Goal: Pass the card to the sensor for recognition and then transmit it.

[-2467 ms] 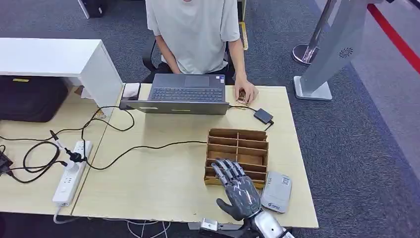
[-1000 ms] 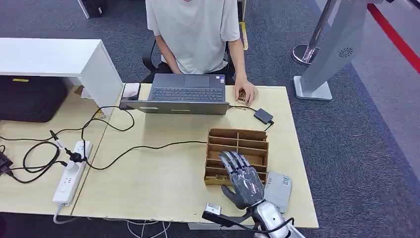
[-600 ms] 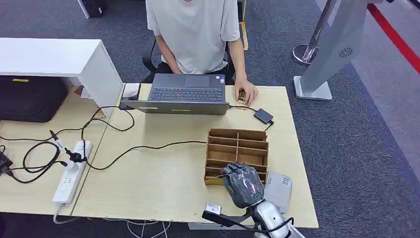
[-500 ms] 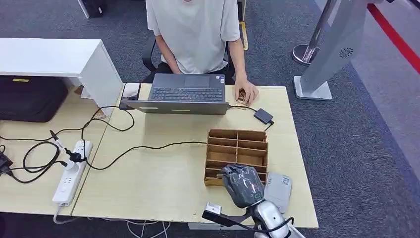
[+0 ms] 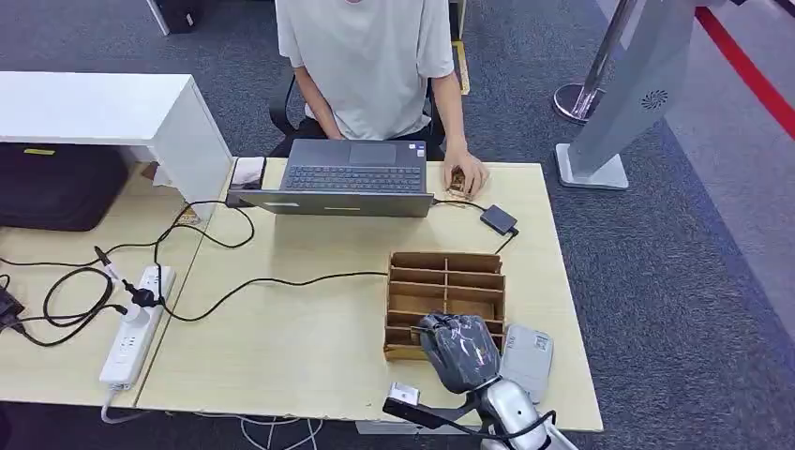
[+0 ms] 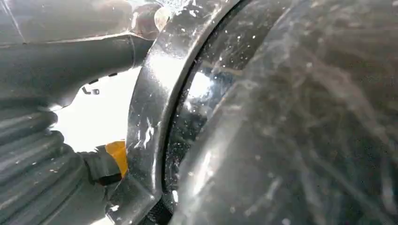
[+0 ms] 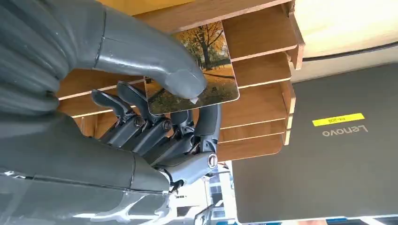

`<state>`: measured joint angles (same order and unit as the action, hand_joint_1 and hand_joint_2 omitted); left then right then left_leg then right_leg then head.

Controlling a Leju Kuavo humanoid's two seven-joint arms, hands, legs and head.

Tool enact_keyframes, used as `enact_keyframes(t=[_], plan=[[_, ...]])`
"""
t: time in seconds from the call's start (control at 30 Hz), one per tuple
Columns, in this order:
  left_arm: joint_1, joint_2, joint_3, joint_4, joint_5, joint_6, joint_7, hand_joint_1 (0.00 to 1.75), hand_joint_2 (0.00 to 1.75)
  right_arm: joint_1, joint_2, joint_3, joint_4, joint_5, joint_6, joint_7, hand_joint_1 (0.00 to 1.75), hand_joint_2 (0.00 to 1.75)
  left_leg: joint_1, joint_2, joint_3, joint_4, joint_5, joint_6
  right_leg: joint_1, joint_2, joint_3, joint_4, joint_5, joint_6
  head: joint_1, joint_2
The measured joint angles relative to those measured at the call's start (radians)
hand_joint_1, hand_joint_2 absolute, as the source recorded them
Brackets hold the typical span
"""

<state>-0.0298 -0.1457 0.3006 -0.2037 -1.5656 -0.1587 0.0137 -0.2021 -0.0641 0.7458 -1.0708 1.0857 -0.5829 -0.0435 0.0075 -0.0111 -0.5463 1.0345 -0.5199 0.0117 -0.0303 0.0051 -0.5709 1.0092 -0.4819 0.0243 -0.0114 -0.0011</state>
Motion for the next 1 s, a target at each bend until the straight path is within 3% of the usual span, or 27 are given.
enact_keyframes(t=[0.23, 0.43, 0.57, 0.67, 0.73, 0.77, 0.83, 0.9, 1.0], plan=[[0.0, 0.0, 0.0, 0.0, 0.0, -0.001, 0.0, 0.0, 1.75, 0.0, 0.0, 0.0, 0.0, 0.0, 0.0, 0.0, 1.75, 1.75, 0.0, 0.0, 0.0, 0.0, 0.0, 0.0, 0.0, 0.0, 0.0, 0.0, 0.0, 0.0, 0.0, 0.0], [0.001, 0.0, -0.016, 0.0, 0.004, -0.041, -0.02, 0.0, 1.75, -0.001, 0.001, 0.0, 0.003, -0.02, 0.002, -0.024, 1.75, 1.75, 0.0, 0.0, 0.0, 0.0, 0.0, 0.0, 0.0, 0.0, 0.0, 0.0, 0.0, 0.0, 0.0, 0.0], [0.005, 0.0, -0.018, 0.0, 0.004, -0.017, -0.023, 0.0, 1.75, -0.002, 0.004, -0.007, 0.018, -0.097, -0.001, -0.083, 1.75, 1.75, 0.0, 0.0, 0.0, 0.0, 0.0, 0.0, 0.0, 0.0, 0.0, 0.0, 0.0, 0.0, 0.0, 0.0], [0.006, 0.001, -0.027, 0.0, 0.002, -0.012, -0.016, 0.0, 1.75, -0.01, 0.006, -0.03, 0.017, -0.232, 0.034, -0.167, 1.75, 1.75, 0.0, 0.0, 0.0, 0.0, 0.0, 0.0, 0.0, 0.0, 0.0, 0.0, 0.0, 0.0, 0.0, 0.0], [0.006, 0.002, -0.034, 0.0, 0.0, -0.016, -0.016, 0.0, 1.75, -0.028, 0.006, -0.063, -0.026, -0.489, 0.178, -0.259, 1.75, 1.75, 0.0, 0.0, -0.001, 0.0, 0.0, 0.0, 0.0, 0.001, 0.0, 0.0, 0.001, -0.001, 0.0, 0.0], [0.006, 0.003, -0.04, 0.0, 0.0, -0.019, -0.016, 0.0, 1.75, -0.055, 0.003, -0.09, -0.06, -0.648, 0.297, -0.262, 1.75, 1.75, 0.0, 0.001, -0.001, 0.0, 0.001, -0.001, 0.0, 0.001, -0.001, 0.0, 0.001, -0.001, 0.0, 0.0], [0.005, 0.005, -0.05, 0.0, 0.0, -0.027, -0.018, 0.0, 1.75, -0.122, -0.009, -0.145, -0.107, -0.835, 0.483, -0.252, 1.75, 1.75, -0.001, 0.002, 0.0, 0.001, 0.001, -0.001, -0.001, 0.002, -0.001, 0.0, 0.002, 0.0, 0.0, 0.0], [0.005, 0.006, -0.056, 0.0, 0.0, -0.032, -0.019, 0.0, 1.75, -0.175, -0.018, -0.189, -0.128, -0.926, 0.593, -0.249, 1.75, 1.75, -0.001, 0.001, 0.0, 0.001, 0.001, -0.001, -0.001, 0.001, 0.0, 0.0, 0.003, 0.0, 0.0, 0.0], [0.003, 0.008, -0.074, 0.0, 0.0, -0.039, -0.026, 0.0, 1.75, -0.242, -0.023, -0.225, -0.133, -1.024, 0.701, -0.25, 1.75, 1.75, 0.0, 0.002, 0.0, 0.001, 0.001, -0.001, 0.0, 0.002, 0.0, 0.0, 0.003, 0.0, 0.0, 0.0]])
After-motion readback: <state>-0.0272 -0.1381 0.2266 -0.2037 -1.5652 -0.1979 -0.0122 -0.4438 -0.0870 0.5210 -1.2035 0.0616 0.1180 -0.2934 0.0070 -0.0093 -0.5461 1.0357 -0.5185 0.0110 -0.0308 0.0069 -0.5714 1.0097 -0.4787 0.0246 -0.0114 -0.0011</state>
